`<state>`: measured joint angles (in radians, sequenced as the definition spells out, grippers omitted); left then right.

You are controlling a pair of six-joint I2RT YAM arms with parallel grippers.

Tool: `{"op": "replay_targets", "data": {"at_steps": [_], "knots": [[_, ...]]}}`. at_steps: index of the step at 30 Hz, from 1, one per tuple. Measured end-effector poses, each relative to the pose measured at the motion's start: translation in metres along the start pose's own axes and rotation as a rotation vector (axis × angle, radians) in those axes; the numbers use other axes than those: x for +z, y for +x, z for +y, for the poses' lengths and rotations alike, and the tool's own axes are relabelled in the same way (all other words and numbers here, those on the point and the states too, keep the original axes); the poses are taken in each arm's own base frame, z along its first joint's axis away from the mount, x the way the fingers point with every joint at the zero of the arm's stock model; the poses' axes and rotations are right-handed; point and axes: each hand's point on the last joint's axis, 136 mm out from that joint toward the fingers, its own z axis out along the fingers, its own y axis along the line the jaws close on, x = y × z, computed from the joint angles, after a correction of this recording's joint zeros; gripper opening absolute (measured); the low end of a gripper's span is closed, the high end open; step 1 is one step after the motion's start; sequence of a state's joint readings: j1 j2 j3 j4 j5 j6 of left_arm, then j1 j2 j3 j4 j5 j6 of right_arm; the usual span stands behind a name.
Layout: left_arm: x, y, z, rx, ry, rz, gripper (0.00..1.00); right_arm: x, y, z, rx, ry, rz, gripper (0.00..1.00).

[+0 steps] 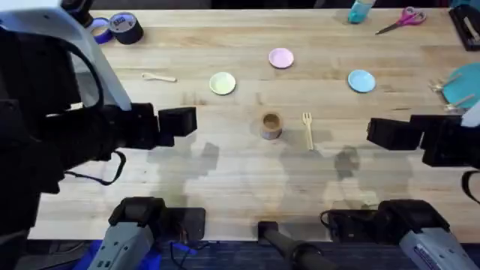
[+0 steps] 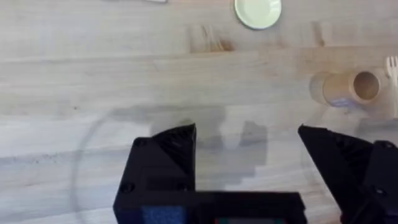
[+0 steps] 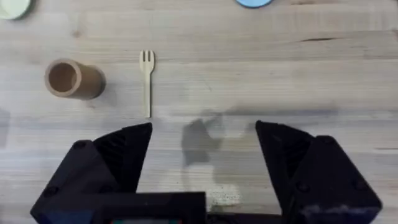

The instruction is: Pick up a utensil and set it on the pink plate, then put the other utensil in the container.

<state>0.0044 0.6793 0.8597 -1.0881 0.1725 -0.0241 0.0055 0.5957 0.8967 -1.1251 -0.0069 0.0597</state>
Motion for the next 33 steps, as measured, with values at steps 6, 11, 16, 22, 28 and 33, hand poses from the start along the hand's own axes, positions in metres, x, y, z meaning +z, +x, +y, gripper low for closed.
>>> {"op": "replay_targets", "data": {"at_steps": [6, 11, 16, 22, 28, 33], "knots": [[0.0, 0.005, -0.001, -0.022, 0.003, 0.02, 0.993, 0.0, -0.007, 0.008, -0.002, -0.047, -0.03, 0.996], [0.0, 0.005, -0.001, -0.026, 0.007, 0.02, 0.993, -0.001, -0.01, 0.017, -0.004, -0.097, -0.039, 0.996], [0.0, 0.004, -0.004, -0.026, 0.022, 0.019, 0.993, -0.004, -0.024, 0.028, -0.005, -0.16, -0.097, 0.996], [0.0, 0.0, -0.007, -0.023, 0.04, 0.0, 0.993, 0.005, -0.037, 0.036, 0.0, -0.204, -0.087, 0.996], [0.0, 0.0, -0.007, -0.026, 0.044, 0.0, 0.993, 0.037, -0.04, 0.036, 0.046, -0.2, 0.071, 0.996], [0.0, 0.0, -0.008, -0.029, 0.045, 0.001, 0.993, 0.066, -0.045, 0.041, 0.093, -0.199, 0.177, 0.996]]}}
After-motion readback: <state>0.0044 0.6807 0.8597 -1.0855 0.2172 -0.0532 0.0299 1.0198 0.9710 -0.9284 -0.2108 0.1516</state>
